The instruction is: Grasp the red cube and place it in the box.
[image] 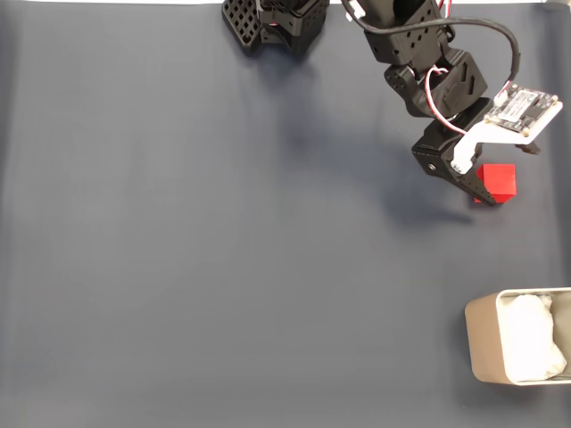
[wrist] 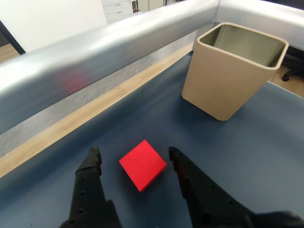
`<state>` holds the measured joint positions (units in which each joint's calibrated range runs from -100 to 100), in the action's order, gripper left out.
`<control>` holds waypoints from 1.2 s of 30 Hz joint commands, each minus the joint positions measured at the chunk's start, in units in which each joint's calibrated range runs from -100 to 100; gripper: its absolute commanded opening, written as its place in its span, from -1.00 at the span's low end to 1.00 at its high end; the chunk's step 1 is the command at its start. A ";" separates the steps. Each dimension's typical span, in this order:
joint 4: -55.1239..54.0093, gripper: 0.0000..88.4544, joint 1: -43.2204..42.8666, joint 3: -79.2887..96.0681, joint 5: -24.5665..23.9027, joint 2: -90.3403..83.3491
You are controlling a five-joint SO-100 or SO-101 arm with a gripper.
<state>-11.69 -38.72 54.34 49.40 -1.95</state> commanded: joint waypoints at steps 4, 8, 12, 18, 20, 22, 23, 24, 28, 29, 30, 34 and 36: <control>-1.50 -0.25 -1.26 -0.23 -0.29 0.65; -1.50 -0.25 -1.47 -0.14 -0.34 1.26; -1.50 -0.25 -1.47 -0.23 -0.20 1.95; -1.50 -0.25 -1.05 -0.23 -0.15 2.39; -1.50 -0.25 -0.98 0.04 -0.15 2.39; -1.50 -0.25 -0.91 0.50 -0.15 2.13; -1.42 -0.25 -0.91 0.59 -0.24 1.87; -1.26 -0.25 -0.91 0.68 -0.24 1.61; -1.09 -0.25 -1.19 1.32 -0.29 0.48; -1.01 -0.25 -1.26 1.50 -0.29 0.22; -0.85 -0.25 -1.33 1.68 -0.29 -0.21; -0.11 -0.25 -1.55 2.59 -0.15 -1.69; 0.06 -0.26 -1.55 2.96 -0.24 -2.38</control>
<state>-12.01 -39.76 57.41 49.40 -0.74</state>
